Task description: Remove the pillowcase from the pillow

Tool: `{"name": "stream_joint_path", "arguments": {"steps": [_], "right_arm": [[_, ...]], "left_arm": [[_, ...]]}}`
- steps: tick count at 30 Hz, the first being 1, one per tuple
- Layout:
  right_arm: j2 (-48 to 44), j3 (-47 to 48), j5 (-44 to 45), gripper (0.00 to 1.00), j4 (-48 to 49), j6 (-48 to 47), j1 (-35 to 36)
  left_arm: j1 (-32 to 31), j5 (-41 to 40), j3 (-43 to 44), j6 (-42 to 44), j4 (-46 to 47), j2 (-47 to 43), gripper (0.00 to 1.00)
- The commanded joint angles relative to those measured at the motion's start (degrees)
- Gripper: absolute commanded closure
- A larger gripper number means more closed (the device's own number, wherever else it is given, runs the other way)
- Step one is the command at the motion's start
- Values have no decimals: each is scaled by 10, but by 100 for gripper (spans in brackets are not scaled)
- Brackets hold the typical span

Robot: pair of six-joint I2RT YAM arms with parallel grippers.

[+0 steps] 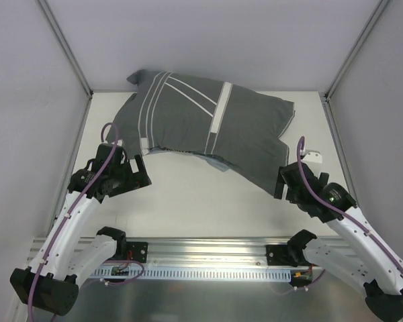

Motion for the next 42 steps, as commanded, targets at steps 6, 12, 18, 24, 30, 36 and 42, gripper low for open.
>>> {"name": "stream_joint_path", "arguments": {"steps": [6, 12, 18, 24, 30, 36, 42], "right_arm": [[-38, -25, -36, 4, 37, -23, 3], [-32, -41, -70, 4, 43, -3, 3], [-28, -77, -111, 4, 74, 14, 2], [-27, -92, -118, 4, 80, 21, 3], [-5, -107, -65, 4, 130, 24, -13], [114, -99, -170, 4, 262, -67, -162], [275, -97, -264, 33, 428, -68, -177]], "left_arm": [[-3, 1, 6, -13, 1, 12, 1], [-13, 94, 0, 21, 4, 36, 1], [-255, 70, 21, -44, 18, 118, 1], [-466, -3, 134, -124, 49, 291, 1], [-472, 16, 206, -127, 52, 392, 1], [-472, 20, 208, -123, 52, 385, 1], [-472, 24, 183, -142, 59, 351, 1]]}}
